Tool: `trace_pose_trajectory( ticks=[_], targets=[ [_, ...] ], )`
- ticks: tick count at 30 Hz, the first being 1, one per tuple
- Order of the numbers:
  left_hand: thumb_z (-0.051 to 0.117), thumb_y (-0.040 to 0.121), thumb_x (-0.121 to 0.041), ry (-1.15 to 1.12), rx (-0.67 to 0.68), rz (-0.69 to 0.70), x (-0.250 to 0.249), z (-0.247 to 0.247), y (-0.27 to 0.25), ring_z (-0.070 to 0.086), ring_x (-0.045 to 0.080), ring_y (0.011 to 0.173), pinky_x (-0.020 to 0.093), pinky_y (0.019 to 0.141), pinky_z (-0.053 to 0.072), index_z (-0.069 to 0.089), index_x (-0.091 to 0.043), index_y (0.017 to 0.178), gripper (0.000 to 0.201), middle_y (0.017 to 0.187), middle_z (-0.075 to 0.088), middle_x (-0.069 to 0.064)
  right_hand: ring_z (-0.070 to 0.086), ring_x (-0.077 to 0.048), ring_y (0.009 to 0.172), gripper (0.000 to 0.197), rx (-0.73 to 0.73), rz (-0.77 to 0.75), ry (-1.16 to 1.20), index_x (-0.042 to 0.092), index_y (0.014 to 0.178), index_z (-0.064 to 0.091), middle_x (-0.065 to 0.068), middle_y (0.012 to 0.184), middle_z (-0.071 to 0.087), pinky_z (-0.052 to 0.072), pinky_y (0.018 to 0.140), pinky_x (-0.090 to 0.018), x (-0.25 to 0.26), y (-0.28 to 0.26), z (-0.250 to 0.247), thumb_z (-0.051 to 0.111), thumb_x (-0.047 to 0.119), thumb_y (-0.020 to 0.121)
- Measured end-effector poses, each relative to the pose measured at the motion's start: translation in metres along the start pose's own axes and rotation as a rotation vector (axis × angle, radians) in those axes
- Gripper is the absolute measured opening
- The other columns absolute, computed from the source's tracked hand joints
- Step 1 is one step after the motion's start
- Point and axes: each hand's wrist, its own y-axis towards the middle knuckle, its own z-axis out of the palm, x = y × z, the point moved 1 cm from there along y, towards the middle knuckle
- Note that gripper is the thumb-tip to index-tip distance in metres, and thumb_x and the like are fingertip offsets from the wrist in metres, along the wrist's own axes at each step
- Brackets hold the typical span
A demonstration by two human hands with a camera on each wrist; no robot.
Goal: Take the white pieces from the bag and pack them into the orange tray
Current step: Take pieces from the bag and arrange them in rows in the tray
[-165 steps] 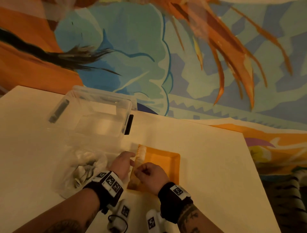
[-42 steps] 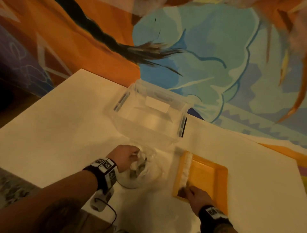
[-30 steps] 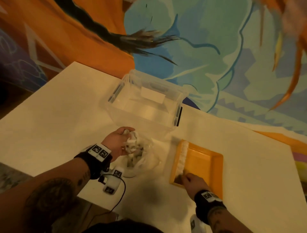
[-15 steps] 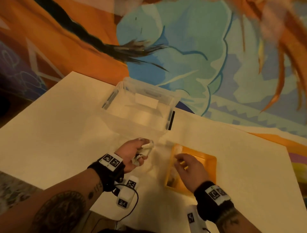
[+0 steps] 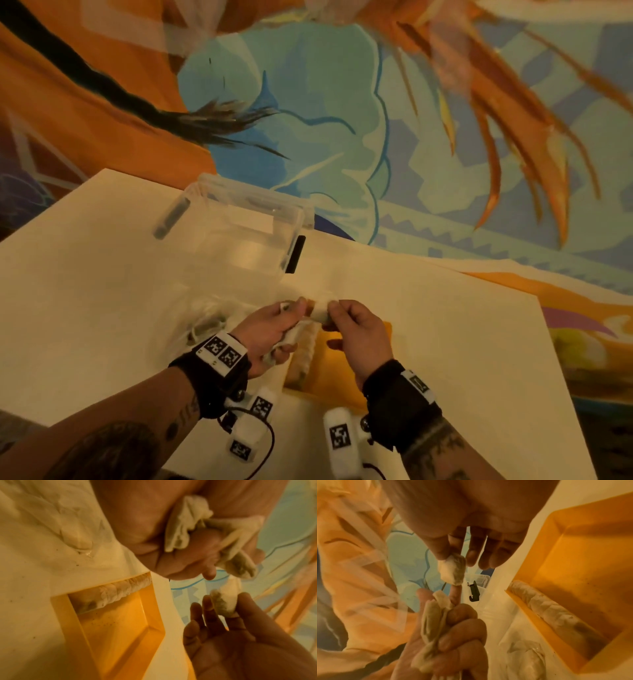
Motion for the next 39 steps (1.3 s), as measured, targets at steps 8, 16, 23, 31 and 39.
trace_pose_trajectory(
  ticks=[8, 16, 23, 31, 39],
  targets=[
    [0.076, 0.083, -0.036, 0.448, -0.182, 0.256, 0.014, 0.016, -0.001, 0.050, 0.010, 0.044, 0.021, 0.044, 0.039, 0.073, -0.020, 0.096, 0.020, 0.057, 0.061, -0.004, 0.057, 0.000, 0.062, 0.013, 0.009, -0.051, -0.034, 0.021, 0.083, 0.073, 0.011, 0.069, 0.068, 0.047, 0.063, -0.022, -0.017, -0.002, -0.016, 0.066, 0.028, 0.092],
    [0.076, 0.083, -0.029, 0.580, -0.221, 0.255, 0.022, 0.007, 0.008, 0.052, 0.009, 0.048, 0.022, 0.039, 0.041, 0.071, -0.013, 0.089, 0.018, 0.061, 0.058, -0.001, 0.050, -0.006, 0.060, 0.007, 0.048, -0.071, -0.138, 0.025, 0.086, 0.070, 0.012, 0.064, 0.061, 0.043, 0.062, -0.024, -0.053, 0.001, -0.016, 0.073, 0.018, 0.086],
    [0.078, 0.080, -0.038, 0.745, -0.223, 0.185, 0.018, 0.000, 0.024, 0.061, 0.004, 0.056, 0.015, 0.041, 0.043, 0.073, -0.028, 0.095, 0.018, 0.076, 0.069, -0.006, 0.052, 0.003, 0.059, 0.010, 0.025, 0.012, -0.269, 0.026, 0.079, 0.066, 0.014, 0.067, 0.064, 0.041, 0.058, -0.012, -0.067, 0.020, -0.019, 0.073, 0.023, 0.086],
    [0.063, 0.084, -0.054, 1.168, -0.319, 0.032, 0.026, -0.028, 0.064, 0.063, 0.021, 0.109, 0.034, 0.093, 0.052, 0.064, -0.028, 0.126, 0.049, 0.129, 0.063, -0.001, 0.060, -0.019, 0.089, 0.015, -0.151, 0.239, -0.469, 0.019, 0.097, 0.065, 0.001, 0.098, 0.067, 0.046, 0.079, -0.028, -0.099, 0.080, -0.039, 0.068, 0.031, 0.090],
    [0.057, 0.090, -0.049, 1.249, -0.212, -0.040, 0.035, -0.030, 0.067, 0.065, 0.015, 0.098, 0.030, 0.086, 0.052, 0.070, -0.034, 0.114, 0.031, 0.111, 0.071, -0.004, 0.063, -0.023, 0.102, 0.036, -0.115, 0.415, -0.562, 0.022, 0.115, 0.068, -0.002, 0.115, 0.068, 0.051, 0.088, -0.032, -0.113, 0.110, -0.023, 0.073, 0.038, 0.084]
  ],
)
